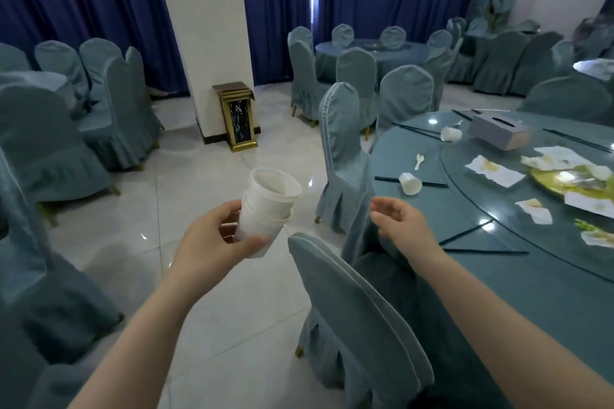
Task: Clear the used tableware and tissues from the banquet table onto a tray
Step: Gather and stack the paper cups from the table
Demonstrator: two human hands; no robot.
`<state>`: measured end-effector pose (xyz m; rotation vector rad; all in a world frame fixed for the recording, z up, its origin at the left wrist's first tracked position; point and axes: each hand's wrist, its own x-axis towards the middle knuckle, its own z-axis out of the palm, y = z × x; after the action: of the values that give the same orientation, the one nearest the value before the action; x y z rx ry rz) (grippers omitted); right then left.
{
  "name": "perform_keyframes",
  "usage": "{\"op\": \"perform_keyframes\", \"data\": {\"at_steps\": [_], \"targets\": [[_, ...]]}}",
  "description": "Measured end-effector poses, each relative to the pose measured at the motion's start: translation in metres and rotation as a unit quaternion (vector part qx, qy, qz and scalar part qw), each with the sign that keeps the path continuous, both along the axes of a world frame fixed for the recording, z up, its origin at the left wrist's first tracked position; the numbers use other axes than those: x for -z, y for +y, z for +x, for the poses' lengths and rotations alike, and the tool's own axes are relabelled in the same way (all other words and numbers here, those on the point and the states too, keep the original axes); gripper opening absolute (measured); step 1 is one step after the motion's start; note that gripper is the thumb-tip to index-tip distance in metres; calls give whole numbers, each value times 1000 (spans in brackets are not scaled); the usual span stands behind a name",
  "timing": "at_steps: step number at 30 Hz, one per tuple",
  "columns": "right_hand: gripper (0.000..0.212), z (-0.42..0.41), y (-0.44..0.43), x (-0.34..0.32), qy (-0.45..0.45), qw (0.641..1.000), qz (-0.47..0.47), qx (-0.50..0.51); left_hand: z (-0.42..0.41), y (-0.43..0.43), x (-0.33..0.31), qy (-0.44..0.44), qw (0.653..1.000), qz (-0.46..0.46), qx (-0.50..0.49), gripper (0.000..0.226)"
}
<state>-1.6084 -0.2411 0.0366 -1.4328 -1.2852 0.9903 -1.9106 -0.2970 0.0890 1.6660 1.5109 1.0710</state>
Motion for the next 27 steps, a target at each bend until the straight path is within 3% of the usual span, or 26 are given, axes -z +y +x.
{"op": "perform_keyframes", "data": {"at_steps": [10, 18, 27], "targets": [[27, -33, 155, 44, -9, 992, -35, 121, -41, 227, 36, -44, 996, -20, 76, 49], [28, -19, 233, 68, -11, 959, -70, 276, -18, 399, 45, -56, 978, -50, 193, 47], [75, 78, 329, 129, -110, 900, -218, 361, 74, 565, 69, -15, 944, -70, 322, 60]]}}
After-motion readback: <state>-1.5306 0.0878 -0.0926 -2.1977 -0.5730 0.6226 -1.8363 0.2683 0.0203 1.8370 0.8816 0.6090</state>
